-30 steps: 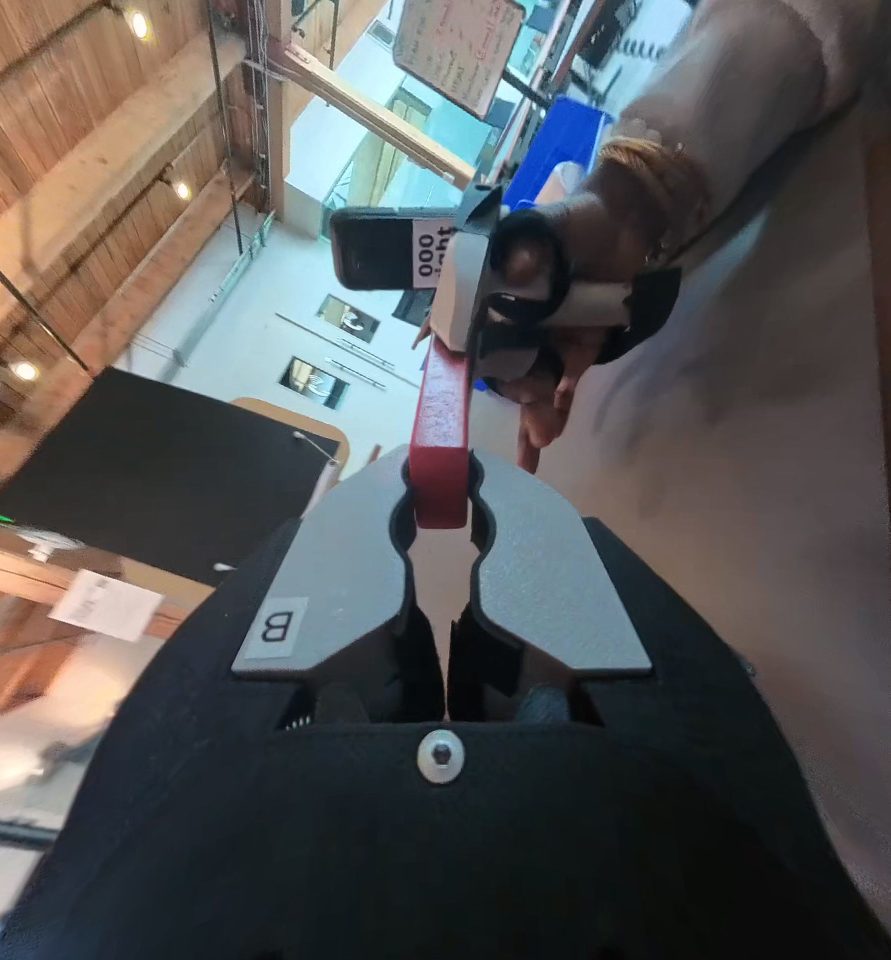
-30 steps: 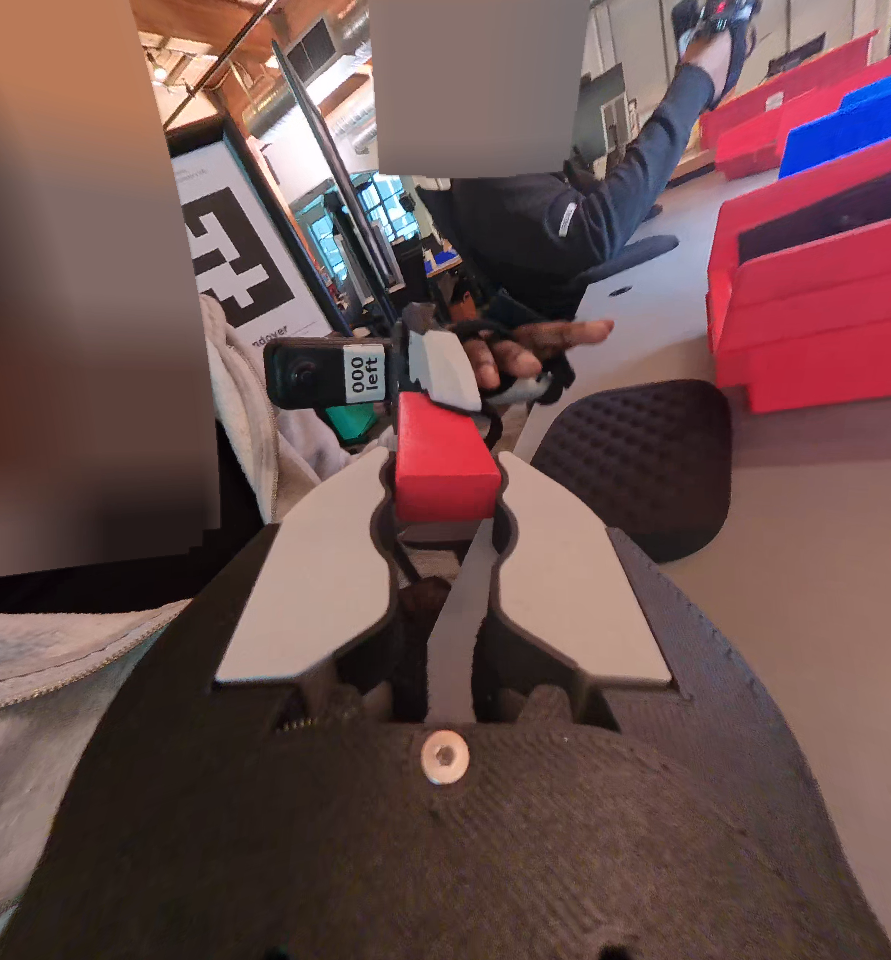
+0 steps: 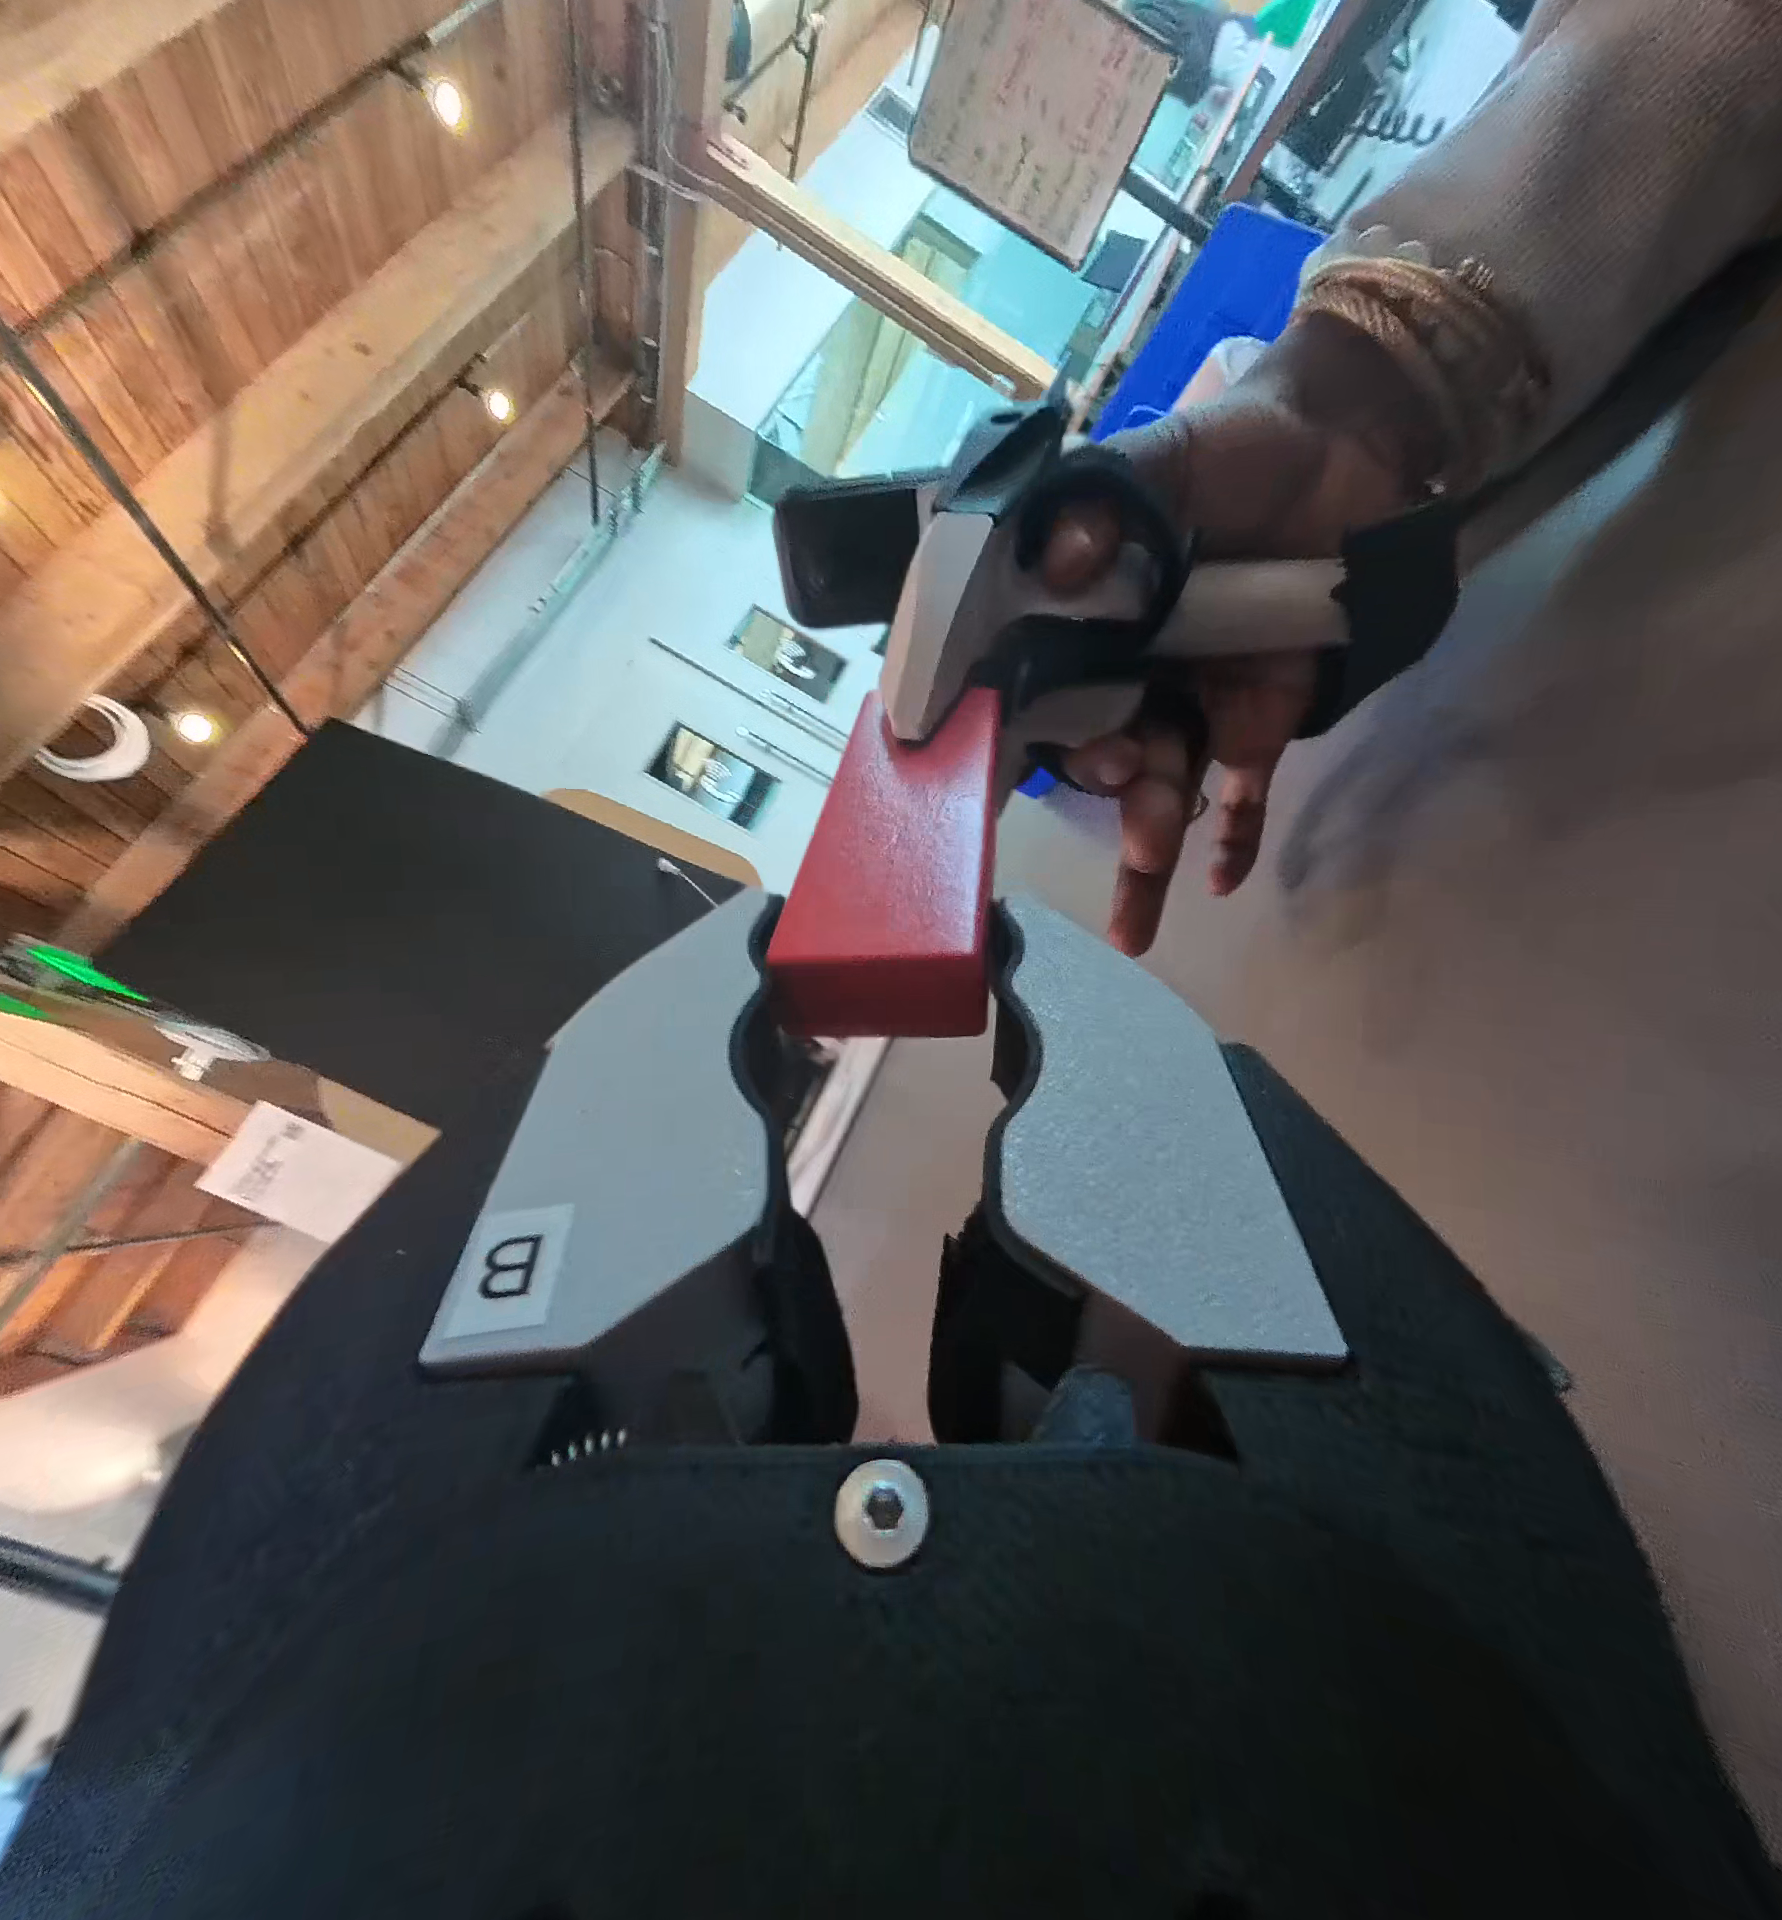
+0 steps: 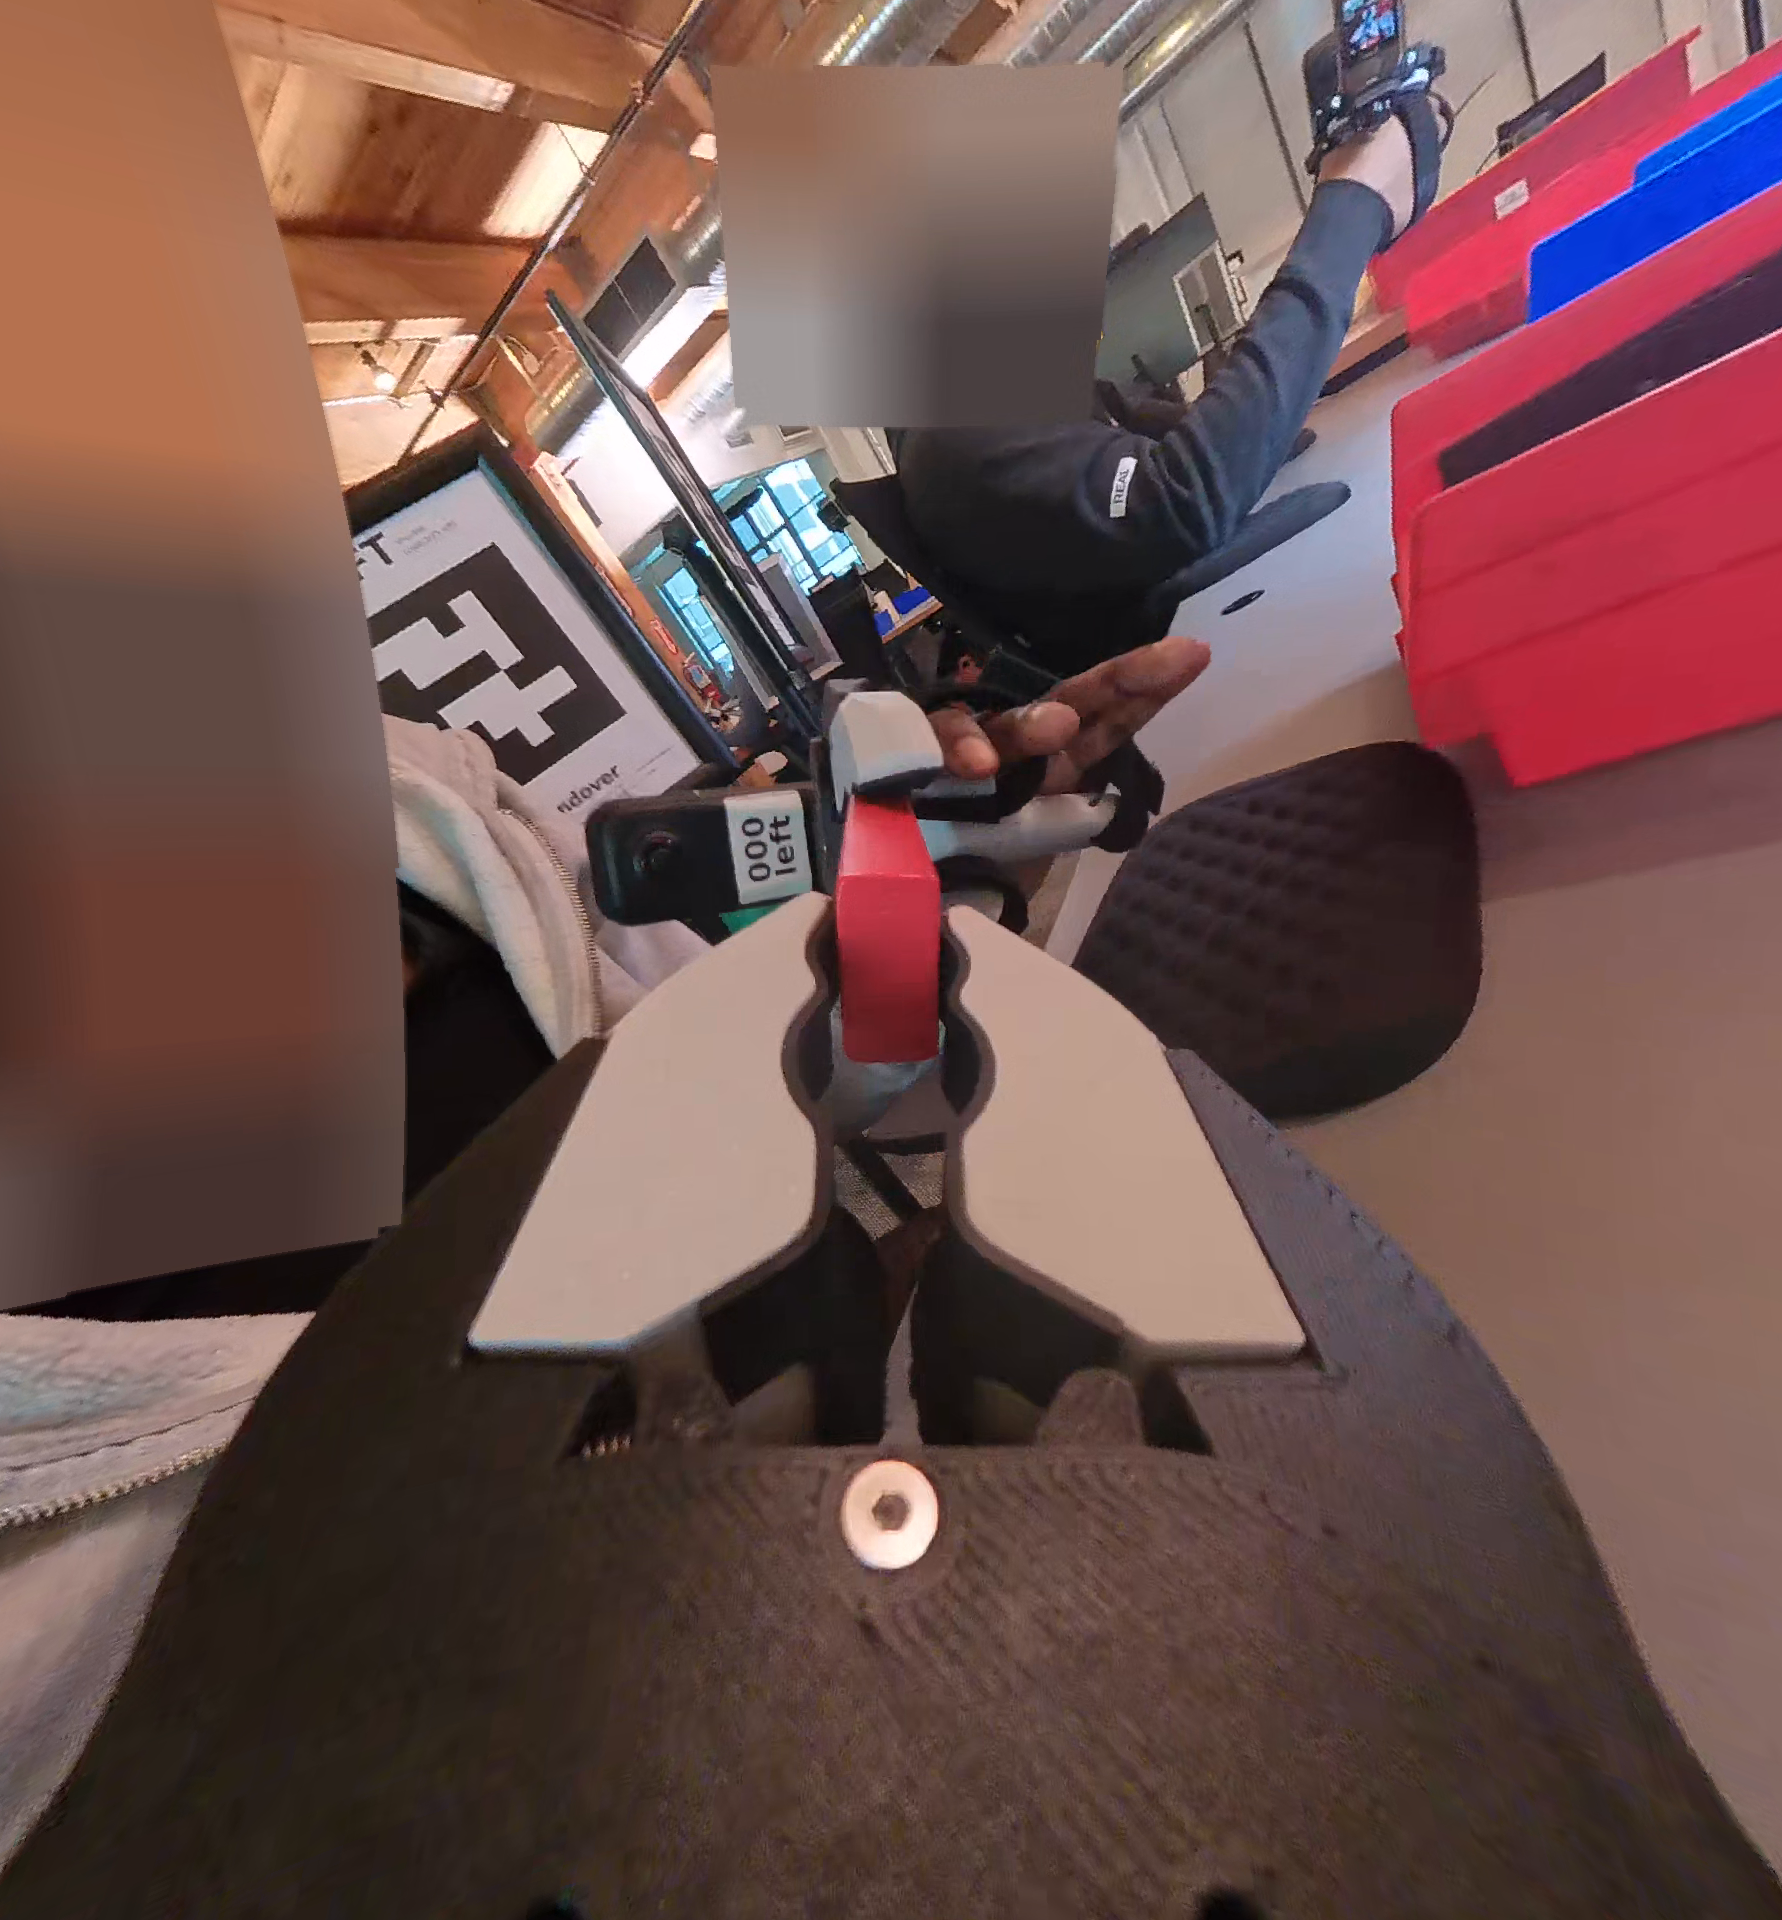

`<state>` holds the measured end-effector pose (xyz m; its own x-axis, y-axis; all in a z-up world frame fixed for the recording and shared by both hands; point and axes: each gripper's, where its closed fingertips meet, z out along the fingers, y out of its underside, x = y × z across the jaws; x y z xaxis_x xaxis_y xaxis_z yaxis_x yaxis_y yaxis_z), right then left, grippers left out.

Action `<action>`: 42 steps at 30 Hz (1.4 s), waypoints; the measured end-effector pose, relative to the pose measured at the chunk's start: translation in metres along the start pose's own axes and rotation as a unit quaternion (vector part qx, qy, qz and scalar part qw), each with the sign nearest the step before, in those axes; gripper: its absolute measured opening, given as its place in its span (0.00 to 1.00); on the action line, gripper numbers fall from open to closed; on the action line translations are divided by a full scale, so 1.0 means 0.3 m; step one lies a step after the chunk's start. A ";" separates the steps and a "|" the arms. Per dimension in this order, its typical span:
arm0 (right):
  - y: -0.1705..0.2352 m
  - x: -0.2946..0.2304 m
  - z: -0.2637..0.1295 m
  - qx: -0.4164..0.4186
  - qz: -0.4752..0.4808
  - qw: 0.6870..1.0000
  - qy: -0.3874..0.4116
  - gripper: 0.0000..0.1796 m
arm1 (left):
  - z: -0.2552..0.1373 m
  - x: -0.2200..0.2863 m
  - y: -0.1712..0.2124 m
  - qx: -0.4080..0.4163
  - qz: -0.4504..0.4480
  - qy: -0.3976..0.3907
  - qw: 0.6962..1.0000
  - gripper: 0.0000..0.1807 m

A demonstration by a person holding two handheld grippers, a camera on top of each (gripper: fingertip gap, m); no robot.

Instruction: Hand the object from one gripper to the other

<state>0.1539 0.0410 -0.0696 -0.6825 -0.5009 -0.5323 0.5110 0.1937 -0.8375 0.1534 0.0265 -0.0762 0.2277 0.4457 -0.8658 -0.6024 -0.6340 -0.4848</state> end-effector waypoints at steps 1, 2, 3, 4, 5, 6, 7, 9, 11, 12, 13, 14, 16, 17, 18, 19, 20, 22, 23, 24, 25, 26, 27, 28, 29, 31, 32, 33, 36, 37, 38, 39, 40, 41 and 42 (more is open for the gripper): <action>0.002 0.004 0.001 -0.002 -0.003 1.000 0.006 0.09 | -0.002 0.003 0.008 -0.005 -0.015 0.010 1.000 0.20; 0.002 0.007 0.003 -0.002 -0.008 1.000 0.010 0.09 | -0.003 0.003 0.012 -0.007 -0.042 0.018 0.999 0.20; -0.003 0.005 0.005 0.004 -0.020 1.000 0.012 0.11 | -0.004 0.000 0.007 0.001 -0.083 0.025 0.996 0.20; -0.012 -0.003 0.009 0.015 -0.045 0.999 0.010 0.20 | -0.006 -0.002 -0.007 0.019 -0.130 0.037 0.991 0.19; -0.025 -0.016 0.013 0.031 -0.079 0.996 0.009 0.35 | -0.010 -0.005 -0.020 0.035 -0.173 0.048 0.983 0.20; -0.037 -0.029 0.016 0.045 -0.124 0.991 0.014 0.43 | -0.014 -0.006 -0.028 0.048 -0.206 0.058 0.976 0.20; -0.043 -0.041 0.018 0.054 -0.180 0.982 0.024 0.47 | -0.017 -0.005 -0.032 0.055 -0.230 0.069 0.969 0.20; -0.041 -0.058 0.022 0.055 -0.304 0.950 0.051 0.46 | -0.023 0.004 -0.041 0.065 -0.258 0.089 0.960 0.19; -0.017 -0.067 0.030 0.032 -0.387 0.919 0.066 0.38 | -0.026 0.007 -0.051 0.077 -0.281 0.102 0.951 0.19; -0.006 -0.068 0.034 0.021 -0.405 0.912 0.068 0.34 | -0.027 0.012 -0.055 0.080 -0.289 0.110 0.948 0.20; 0.001 -0.065 0.036 0.012 -0.415 0.907 0.072 0.27 | -0.028 0.018 -0.059 0.082 -0.290 0.115 0.947 0.20; 0.005 -0.060 0.034 0.005 -0.423 0.903 0.077 0.20 | -0.029 0.025 -0.063 0.084 -0.288 0.123 0.946 0.20; 0.010 -0.060 0.029 -0.007 -0.425 0.902 0.076 0.20 | -0.025 0.029 -0.065 0.085 -0.294 0.126 0.944 0.20; 0.012 -0.060 0.028 -0.013 -0.411 0.908 0.074 0.19 | -0.025 0.027 -0.069 0.090 -0.295 0.124 0.943 0.20; 0.012 -0.059 0.026 -0.016 -0.389 0.919 0.070 0.19 | -0.025 0.022 -0.077 0.100 -0.287 0.117 0.946 0.20; 0.011 -0.059 0.025 -0.016 -0.356 0.932 0.063 0.19 | -0.024 0.010 -0.078 0.107 -0.263 0.094 0.954 0.25; 0.008 -0.057 0.023 -0.013 -0.315 0.947 0.056 0.19 | -0.023 -0.003 -0.074 0.106 -0.226 0.063 0.966 0.32; 0.004 -0.044 0.019 -0.011 -0.224 0.974 0.042 0.19 | -0.020 -0.002 -0.059 0.081 -0.126 0.032 0.988 0.33; 0.005 -0.035 0.018 -0.013 -0.180 0.983 0.036 0.19 | -0.017 0.003 -0.051 0.065 -0.078 0.024 0.995 0.34; 0.009 -0.026 0.018 -0.016 -0.139 0.990 0.030 0.19 | -0.013 0.009 -0.044 0.049 -0.036 0.021 0.998 0.34; 0.013 -0.018 0.017 -0.020 -0.105 0.994 0.025 0.19 | -0.007 0.017 -0.036 0.034 -0.005 0.021 0.999 0.28; 0.017 -0.011 0.017 -0.022 -0.078 0.996 0.022 0.19 | -0.002 0.022 -0.026 0.019 0.013 0.023 0.999 0.19; 0.020 -0.004 0.015 -0.025 -0.057 0.998 0.021 0.19 | 0.000 0.018 -0.017 0.008 0.020 0.017 1.000 0.11; 0.022 0.000 0.013 -0.027 -0.044 0.998 0.020 0.19 | 0.000 0.028 -0.017 0.008 0.012 0.029 0.999 0.10; 0.018 0.001 0.011 -0.025 -0.038 0.999 0.020 0.19 | 0.001 0.035 -0.016 0.010 -0.017 0.041 0.999 0.09; 0.004 -0.002 0.012 -0.013 -0.049 0.999 0.021 0.20 | 0.003 0.028 -0.016 0.018 -0.079 0.046 0.996 0.09; -0.006 -0.006 0.013 -0.002 -0.074 0.997 0.023 0.27 | 0.002 0.031 -0.020 0.027 -0.127 0.062 0.990 0.09; -0.019 -0.012 0.015 0.013 -0.115 0.993 0.030 0.37 | -0.001 0.035 -0.024 0.035 -0.179 0.081 0.980 0.09; -0.038 -0.047 0.011 0.038 -0.298 0.952 0.060 0.41 | -0.023 0.045 -0.046 0.068 -0.271 0.133 0.951 0.09; -0.033 -0.059 0.010 0.035 -0.357 0.931 0.067 0.36 | -0.031 0.040 -0.055 0.078 -0.282 0.139 0.946 0.09; -0.020 -0.065 0.012 0.021 -0.400 0.913 0.071 0.32 | -0.038 0.035 -0.064 0.088 -0.297 0.145 0.940 0.09; -0.003 -0.066 0.016 0.004 -0.424 0.903 0.073 0.30 | -0.043 0.031 -0.073 0.097 -0.311 0.152 0.933 0.09; 0.011 -0.064 0.021 -0.010 -0.433 0.898 0.073 0.27 | -0.047 0.031 -0.080 0.103 -0.318 0.158 0.929 0.09; 0.021 -0.063 0.026 -0.017 -0.436 0.897 0.071 0.22 | -0.049 0.034 -0.081 0.102 -0.316 0.160 0.930 0.09; 0.027 -0.065 0.030 -0.020 -0.439 0.896 0.067 0.15 | -0.048 0.042 -0.081 0.098 -0.312 0.167 0.930 0.09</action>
<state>0.1762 0.0448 -0.0649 -0.8701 -0.3691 0.3266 -0.2712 -0.1946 -0.9426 0.1819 0.0384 -0.0771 0.7846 0.4471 -0.4295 -0.3937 -0.1758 -0.9023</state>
